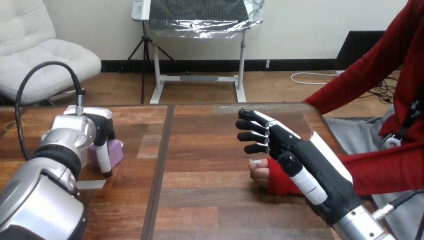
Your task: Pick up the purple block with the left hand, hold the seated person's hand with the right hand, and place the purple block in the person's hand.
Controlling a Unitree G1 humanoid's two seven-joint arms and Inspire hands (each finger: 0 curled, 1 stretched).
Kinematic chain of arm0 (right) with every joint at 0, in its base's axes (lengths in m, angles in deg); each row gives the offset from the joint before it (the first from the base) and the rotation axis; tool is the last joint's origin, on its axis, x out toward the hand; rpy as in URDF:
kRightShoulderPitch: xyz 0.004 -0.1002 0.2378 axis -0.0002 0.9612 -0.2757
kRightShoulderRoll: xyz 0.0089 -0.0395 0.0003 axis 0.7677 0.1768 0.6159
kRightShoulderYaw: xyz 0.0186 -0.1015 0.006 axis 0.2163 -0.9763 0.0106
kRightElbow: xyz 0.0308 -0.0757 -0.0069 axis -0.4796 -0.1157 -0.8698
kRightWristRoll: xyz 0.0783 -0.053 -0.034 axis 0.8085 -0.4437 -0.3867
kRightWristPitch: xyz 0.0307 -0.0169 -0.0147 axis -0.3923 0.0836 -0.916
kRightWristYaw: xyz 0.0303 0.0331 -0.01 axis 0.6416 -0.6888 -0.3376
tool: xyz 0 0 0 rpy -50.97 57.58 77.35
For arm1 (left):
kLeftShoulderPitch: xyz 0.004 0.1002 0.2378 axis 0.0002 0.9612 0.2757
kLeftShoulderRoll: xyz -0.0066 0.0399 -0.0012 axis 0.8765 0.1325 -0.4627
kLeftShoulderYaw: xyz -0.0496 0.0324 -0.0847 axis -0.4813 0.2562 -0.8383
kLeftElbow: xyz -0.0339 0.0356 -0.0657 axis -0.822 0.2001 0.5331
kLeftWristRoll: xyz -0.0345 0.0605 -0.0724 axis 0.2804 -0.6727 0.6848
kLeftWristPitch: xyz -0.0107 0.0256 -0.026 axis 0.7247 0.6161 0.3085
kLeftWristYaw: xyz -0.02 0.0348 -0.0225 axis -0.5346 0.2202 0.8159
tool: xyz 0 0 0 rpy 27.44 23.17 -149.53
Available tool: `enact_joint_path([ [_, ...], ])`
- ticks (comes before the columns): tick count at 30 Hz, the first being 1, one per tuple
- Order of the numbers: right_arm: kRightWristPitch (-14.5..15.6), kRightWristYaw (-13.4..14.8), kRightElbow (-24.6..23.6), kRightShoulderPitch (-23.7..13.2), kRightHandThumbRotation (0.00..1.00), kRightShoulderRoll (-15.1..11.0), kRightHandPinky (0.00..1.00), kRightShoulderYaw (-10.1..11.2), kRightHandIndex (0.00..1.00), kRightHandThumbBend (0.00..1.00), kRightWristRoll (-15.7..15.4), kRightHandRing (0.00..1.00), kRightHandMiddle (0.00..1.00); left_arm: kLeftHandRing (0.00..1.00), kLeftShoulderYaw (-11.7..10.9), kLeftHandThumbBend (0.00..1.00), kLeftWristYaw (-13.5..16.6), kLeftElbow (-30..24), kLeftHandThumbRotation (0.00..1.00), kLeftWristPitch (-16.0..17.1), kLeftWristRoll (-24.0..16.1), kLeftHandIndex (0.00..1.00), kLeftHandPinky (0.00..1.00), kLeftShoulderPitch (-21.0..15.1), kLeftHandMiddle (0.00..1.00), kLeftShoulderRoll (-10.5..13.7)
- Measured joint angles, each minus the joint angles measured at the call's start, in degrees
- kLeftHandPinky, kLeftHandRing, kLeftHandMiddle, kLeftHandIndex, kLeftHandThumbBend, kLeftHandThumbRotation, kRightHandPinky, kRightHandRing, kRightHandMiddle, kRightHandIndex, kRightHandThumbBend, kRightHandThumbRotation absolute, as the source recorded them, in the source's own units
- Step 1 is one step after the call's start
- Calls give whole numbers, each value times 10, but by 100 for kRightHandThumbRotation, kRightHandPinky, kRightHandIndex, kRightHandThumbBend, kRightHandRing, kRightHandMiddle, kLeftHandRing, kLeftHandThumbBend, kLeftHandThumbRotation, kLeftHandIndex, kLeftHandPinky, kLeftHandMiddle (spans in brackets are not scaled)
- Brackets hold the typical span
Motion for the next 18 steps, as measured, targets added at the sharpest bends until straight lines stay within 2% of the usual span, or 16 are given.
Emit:
enact_joint_path([
  [3,0,0,0,0,100,0,78,0,90,100,0,84,88,78,0,68,-3,0,0,-1,0,93,54,1,88,0],
  [4,0,0,0,0,100,0,78,0,90,100,0,84,88,60,0,66,-3,0,0,-1,0,94,40,1,72,0],
  [8,0,0,0,0,100,0,78,0,90,100,0,85,88,37,-2,64,-3,1,0,-4,9,95,24,3,52,-1],
  [12,0,0,0,0,100,0,78,0,90,100,0,85,88,23,-10,63,2,1,0,-11,20,95,14,3,36,-1],
  [18,0,0,0,0,100,0,79,0,90,100,0,85,88,16,-21,62,6,0,0,-17,30,94,10,1,29,-1],
])
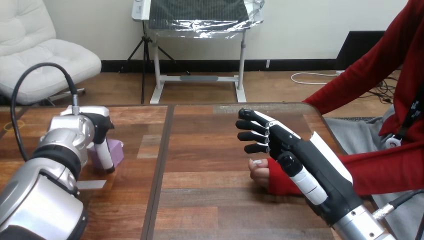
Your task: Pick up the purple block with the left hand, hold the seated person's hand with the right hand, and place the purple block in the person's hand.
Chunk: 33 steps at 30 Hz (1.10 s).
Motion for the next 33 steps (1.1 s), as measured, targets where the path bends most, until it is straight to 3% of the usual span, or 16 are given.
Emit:
enact_joint_path([
  [12,0,-2,0,0,100,0,79,0,90,100,0,85,88,25,-1,61,2,-1,0,9,2,84,16,-6,40,5],
  [19,0,-2,0,0,100,0,79,0,90,100,1,85,88,27,-2,62,0,-1,0,17,3,80,18,-6,41,7],
  [23,0,-2,0,0,100,-1,79,0,90,100,0,85,88,31,-2,62,3,0,0,23,6,68,23,11,44,2],
  [33,0,-2,-12,0,100,-1,79,0,90,100,0,85,88,29,-3,60,17,0,0,24,8,63,21,17,43,2],
])
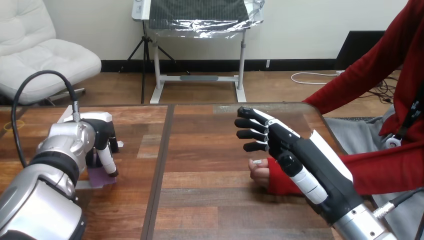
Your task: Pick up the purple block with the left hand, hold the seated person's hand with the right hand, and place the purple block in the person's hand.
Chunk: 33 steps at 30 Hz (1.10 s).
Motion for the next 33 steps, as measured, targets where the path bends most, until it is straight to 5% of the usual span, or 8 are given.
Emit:
enact_joint_path([
  [15,0,0,-13,0,100,0,79,0,90,100,0,85,88,23,0,65,-14,0,0,0,-1,71,15,0,38,0],
  [33,0,0,-13,0,100,0,78,0,90,100,0,85,88,40,0,72,-34,0,0,-2,-1,69,23,0,53,1],
])
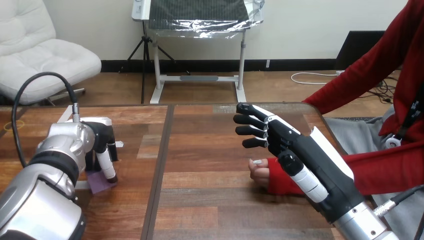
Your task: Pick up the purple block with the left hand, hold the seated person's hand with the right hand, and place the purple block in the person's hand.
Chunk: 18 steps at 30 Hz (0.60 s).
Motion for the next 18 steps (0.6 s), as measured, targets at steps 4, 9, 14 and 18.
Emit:
enact_joint_path([
  [4,0,0,0,0,100,0,78,0,90,100,0,84,88,36,0,73,-1,0,0,0,0,69,21,0,50,0],
  [9,0,0,0,0,100,0,78,0,90,100,0,84,88,38,0,73,-1,0,0,0,1,68,22,0,50,0],
  [14,0,0,0,0,100,0,78,0,90,100,0,85,88,39,-2,73,-2,0,0,0,3,70,24,0,52,1],
  [18,0,0,0,0,100,0,78,0,90,100,0,85,88,38,-2,73,-2,0,0,0,4,72,24,0,49,1],
])
